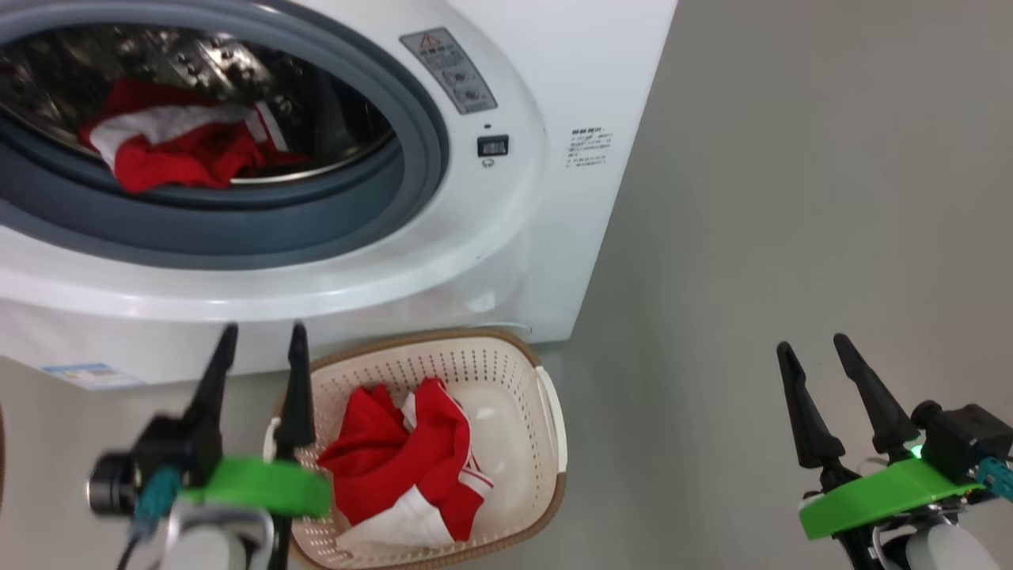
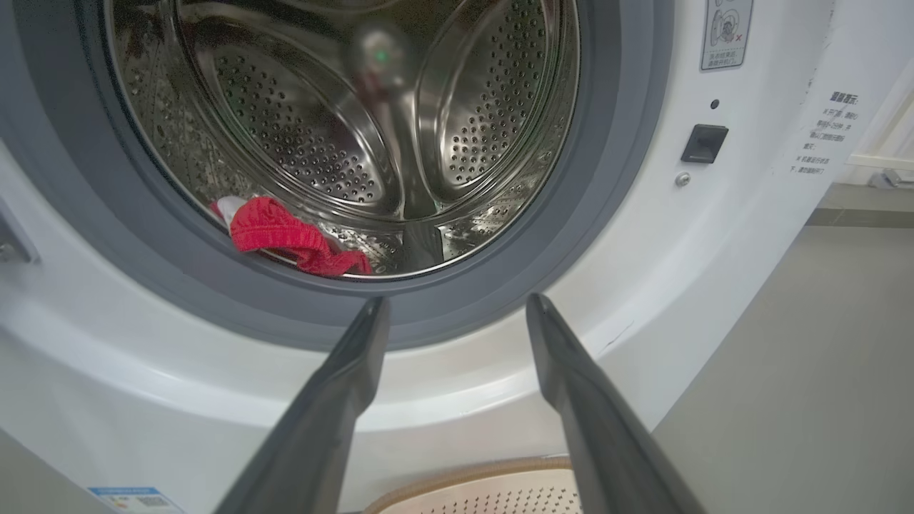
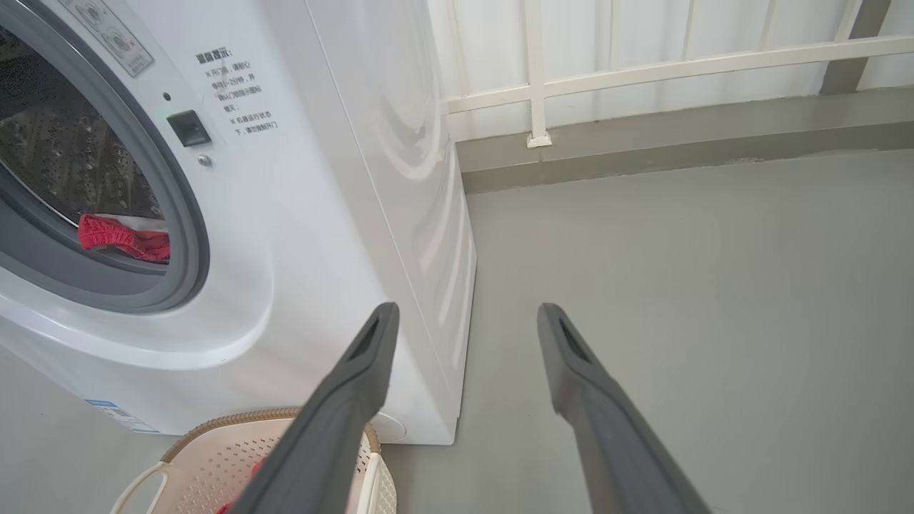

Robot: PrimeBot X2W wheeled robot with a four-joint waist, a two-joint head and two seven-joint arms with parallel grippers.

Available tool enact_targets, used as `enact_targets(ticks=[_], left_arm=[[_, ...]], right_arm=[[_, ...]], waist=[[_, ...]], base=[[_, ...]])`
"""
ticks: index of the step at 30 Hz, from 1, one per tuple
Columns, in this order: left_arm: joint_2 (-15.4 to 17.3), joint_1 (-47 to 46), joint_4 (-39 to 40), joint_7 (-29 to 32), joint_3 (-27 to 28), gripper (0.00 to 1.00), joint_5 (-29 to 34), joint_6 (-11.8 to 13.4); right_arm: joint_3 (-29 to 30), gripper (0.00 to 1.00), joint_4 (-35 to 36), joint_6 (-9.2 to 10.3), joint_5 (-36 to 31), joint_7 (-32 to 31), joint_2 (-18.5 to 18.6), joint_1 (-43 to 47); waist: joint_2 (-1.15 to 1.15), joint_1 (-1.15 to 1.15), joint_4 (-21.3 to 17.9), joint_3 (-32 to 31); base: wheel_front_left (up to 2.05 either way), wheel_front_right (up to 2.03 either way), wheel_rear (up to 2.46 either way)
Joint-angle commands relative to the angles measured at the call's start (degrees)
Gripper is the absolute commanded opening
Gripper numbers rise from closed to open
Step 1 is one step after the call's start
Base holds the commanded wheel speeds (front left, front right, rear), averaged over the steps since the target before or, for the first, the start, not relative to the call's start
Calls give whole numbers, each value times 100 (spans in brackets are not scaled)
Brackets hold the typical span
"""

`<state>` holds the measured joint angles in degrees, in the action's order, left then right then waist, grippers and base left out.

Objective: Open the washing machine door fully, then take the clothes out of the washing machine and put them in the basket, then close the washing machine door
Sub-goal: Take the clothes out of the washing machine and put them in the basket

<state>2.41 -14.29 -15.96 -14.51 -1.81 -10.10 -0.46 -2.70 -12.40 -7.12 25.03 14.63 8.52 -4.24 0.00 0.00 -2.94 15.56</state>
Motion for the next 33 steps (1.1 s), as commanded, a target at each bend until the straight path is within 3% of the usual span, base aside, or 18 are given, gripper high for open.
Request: enact_targets(ticks=[1, 17, 33], left_arm=[[134, -460, -147, -49, 151, 100, 125, 26], [933, -3572, -2871, 506, -222, 100, 821, 206], [1654, -5180, -4840, 941, -1117, 100, 1879, 600]], right_arm=[[-148, 100, 144, -36, -6, 37, 30, -170], [-176, 100, 149, -36, 72, 37, -108, -671], [-220, 100, 174, -36, 82, 37, -149, -807]], waist=[[0, 0, -10, 276], [0, 0, -288, 1022], [0, 0, -388, 1282]], base=[[0, 0, 0], [0, 0, 0], [0, 0, 0]])
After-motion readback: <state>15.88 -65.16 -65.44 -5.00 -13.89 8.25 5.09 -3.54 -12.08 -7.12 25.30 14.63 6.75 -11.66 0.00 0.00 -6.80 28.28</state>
